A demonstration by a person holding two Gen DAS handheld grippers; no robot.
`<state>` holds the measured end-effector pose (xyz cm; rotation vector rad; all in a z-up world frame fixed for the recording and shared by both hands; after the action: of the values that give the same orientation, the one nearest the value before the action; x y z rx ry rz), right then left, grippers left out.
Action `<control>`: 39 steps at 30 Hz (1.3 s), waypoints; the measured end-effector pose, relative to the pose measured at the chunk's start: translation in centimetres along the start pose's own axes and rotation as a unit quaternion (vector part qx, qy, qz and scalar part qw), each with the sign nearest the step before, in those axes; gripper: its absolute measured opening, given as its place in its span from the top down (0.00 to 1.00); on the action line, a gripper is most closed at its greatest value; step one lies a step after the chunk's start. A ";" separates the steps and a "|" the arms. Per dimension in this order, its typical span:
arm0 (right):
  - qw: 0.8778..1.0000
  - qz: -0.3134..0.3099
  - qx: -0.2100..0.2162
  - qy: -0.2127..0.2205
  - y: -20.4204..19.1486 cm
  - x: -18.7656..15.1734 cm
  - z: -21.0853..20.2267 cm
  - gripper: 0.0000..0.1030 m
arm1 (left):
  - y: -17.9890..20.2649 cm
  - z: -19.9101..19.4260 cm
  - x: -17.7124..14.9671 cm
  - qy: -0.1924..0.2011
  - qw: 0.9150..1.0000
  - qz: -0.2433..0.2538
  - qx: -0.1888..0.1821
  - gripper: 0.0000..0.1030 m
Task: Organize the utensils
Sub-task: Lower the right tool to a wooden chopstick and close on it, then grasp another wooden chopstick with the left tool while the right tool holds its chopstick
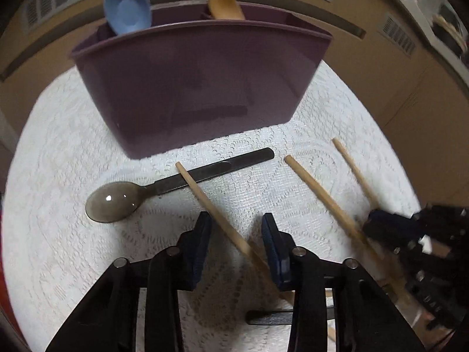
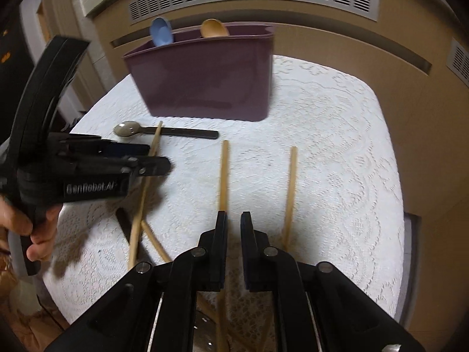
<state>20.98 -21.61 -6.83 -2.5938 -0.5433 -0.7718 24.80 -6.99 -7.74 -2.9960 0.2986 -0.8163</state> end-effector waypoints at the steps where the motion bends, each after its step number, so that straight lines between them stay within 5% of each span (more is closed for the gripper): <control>1: 1.000 0.003 0.000 0.001 0.0 -0.1 0.0 0.86 | 0.1 -0.1 -0.2 0.002 1.000 0.012 0.005 0.71; 5: 1.000 -0.001 -0.005 0.021 -0.2 -0.1 -0.6 0.53 | -0.2 -0.9 -1.4 0.007 0.998 0.064 0.029 0.77; 8: 1.000 -0.010 -0.002 0.027 -0.8 0.1 -1.0 0.52 | -1.0 -1.4 -2.2 0.012 0.995 0.087 0.055 0.77; 10: 1.000 -0.012 0.011 0.023 -1.2 0.3 -1.1 0.54 | -1.7 -1.7 -2.5 0.011 0.994 0.089 0.068 0.77; 13: 1.000 -0.018 0.025 0.003 -2.1 0.6 -0.4 0.75 | -3.0 -1.9 -2.9 -0.001 0.996 0.066 0.053 0.77; 20: 0.999 -0.018 -0.003 -0.026 -2.1 2.1 2.2 0.87 | -4.3 -2.2 -3.6 -0.026 0.999 0.012 0.018 0.77; 25: 0.999 -0.017 -0.010 -0.042 -1.8 2.5 3.7 0.90 | -4.6 -1.7 -3.0 -0.037 0.999 -0.028 0.000 0.77; 39: 0.999 -0.017 -0.017 -0.034 -1.5 3.0 4.6 0.92 | -1.9 -0.2 -0.6 -0.005 0.999 -0.011 0.031 0.78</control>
<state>24.64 -17.50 -8.33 -2.6562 -0.6014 -0.7103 24.52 -5.04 -7.78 -2.9504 0.2358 -0.7973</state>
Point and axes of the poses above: each gripper's, at about its wrist camera, not at the fingertips, and z roughly the way its jaws point, y to its right, x to its top, the point moved 1 cm from there along z, roughly the way its jaws point, and after that the axes turned 12 degrees about x, right-handed, at the moved point
